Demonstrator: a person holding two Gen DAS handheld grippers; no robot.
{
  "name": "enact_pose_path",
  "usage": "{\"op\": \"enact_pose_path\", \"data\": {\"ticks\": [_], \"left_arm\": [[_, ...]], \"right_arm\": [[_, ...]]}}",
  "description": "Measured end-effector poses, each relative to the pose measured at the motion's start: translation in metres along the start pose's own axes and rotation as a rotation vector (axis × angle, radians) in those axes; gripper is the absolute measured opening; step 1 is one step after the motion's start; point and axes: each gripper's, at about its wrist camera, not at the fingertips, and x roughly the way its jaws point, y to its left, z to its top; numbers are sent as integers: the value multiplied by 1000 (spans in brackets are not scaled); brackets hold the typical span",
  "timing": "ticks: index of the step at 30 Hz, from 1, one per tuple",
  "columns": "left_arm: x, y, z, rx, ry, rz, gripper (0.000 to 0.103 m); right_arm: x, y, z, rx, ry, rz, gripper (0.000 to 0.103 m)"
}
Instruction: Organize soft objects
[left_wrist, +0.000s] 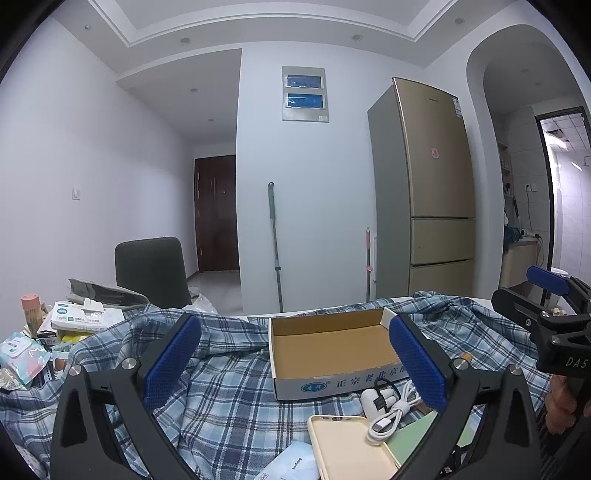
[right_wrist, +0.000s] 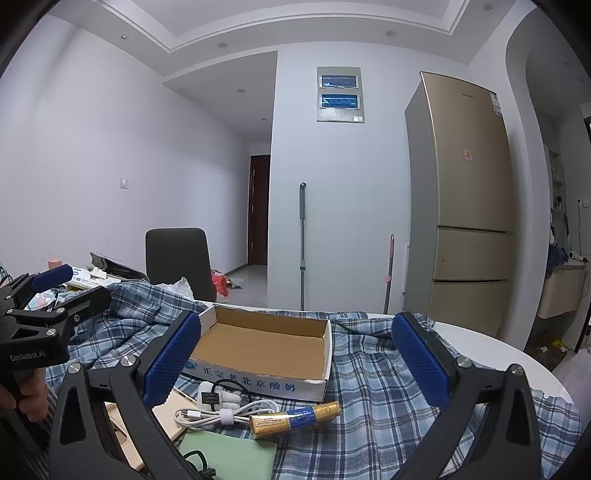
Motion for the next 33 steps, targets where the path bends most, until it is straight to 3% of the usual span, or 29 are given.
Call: {"op": "enact_pose_path", "data": {"ticks": [33], "left_arm": [[-6, -4, 4, 23, -32, -14, 103]], "right_arm": [[0, 0, 0, -7, 1, -12, 103]]}}
